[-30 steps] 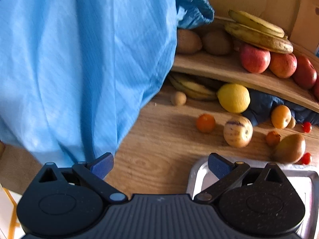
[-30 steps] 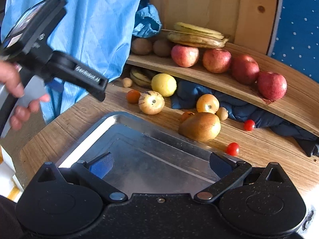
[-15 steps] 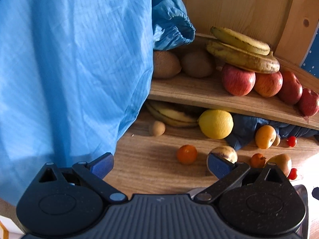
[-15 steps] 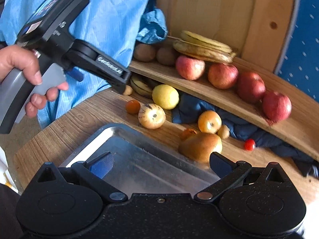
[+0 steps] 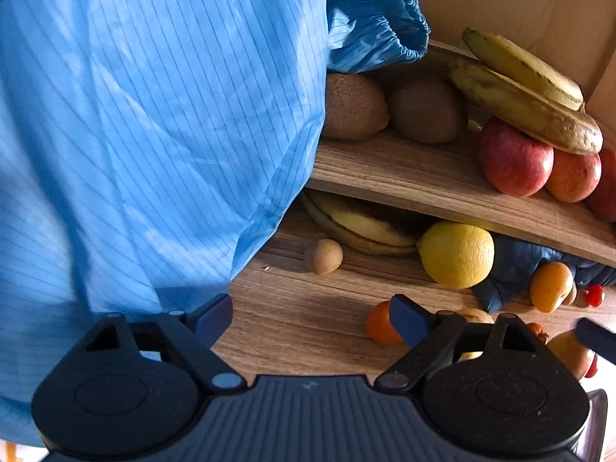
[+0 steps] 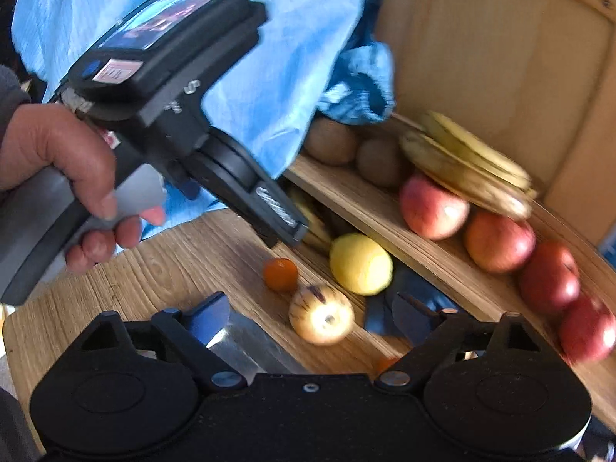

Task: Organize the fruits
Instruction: 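Reach the left tool toward the kiwi while the right tool reaches toward the small orange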

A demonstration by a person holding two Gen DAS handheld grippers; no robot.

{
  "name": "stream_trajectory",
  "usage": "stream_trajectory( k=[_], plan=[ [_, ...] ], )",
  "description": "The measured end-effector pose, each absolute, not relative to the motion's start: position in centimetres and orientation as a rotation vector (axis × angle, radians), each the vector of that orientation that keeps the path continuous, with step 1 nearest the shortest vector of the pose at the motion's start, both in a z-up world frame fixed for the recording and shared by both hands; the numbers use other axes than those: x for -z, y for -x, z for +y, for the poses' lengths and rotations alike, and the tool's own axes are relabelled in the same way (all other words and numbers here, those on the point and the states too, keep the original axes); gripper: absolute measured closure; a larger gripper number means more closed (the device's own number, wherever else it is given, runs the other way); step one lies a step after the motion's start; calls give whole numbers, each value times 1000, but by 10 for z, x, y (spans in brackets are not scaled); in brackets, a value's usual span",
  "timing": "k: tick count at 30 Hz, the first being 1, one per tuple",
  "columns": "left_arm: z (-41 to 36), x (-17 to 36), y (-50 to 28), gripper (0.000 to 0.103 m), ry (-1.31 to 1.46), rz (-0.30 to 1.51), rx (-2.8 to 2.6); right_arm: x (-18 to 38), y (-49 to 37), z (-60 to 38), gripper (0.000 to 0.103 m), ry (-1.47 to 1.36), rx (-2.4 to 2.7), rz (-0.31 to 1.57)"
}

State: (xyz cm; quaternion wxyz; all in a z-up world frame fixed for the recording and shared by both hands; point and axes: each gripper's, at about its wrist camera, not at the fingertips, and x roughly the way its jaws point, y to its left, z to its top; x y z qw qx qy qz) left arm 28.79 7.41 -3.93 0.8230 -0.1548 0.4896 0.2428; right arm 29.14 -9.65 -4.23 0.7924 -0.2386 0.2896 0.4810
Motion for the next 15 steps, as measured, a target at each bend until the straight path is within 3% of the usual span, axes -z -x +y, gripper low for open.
stream_trajectory(
  k=[7, 15],
  plan=[
    [78, 47, -297, 19, 368, 1025, -464, 58, -285, -61, 29, 681, -1080, 565],
    [88, 61, -311, 37, 343, 1026, -442, 75, -290, -48, 47, 735, -1117, 560]
  ],
)
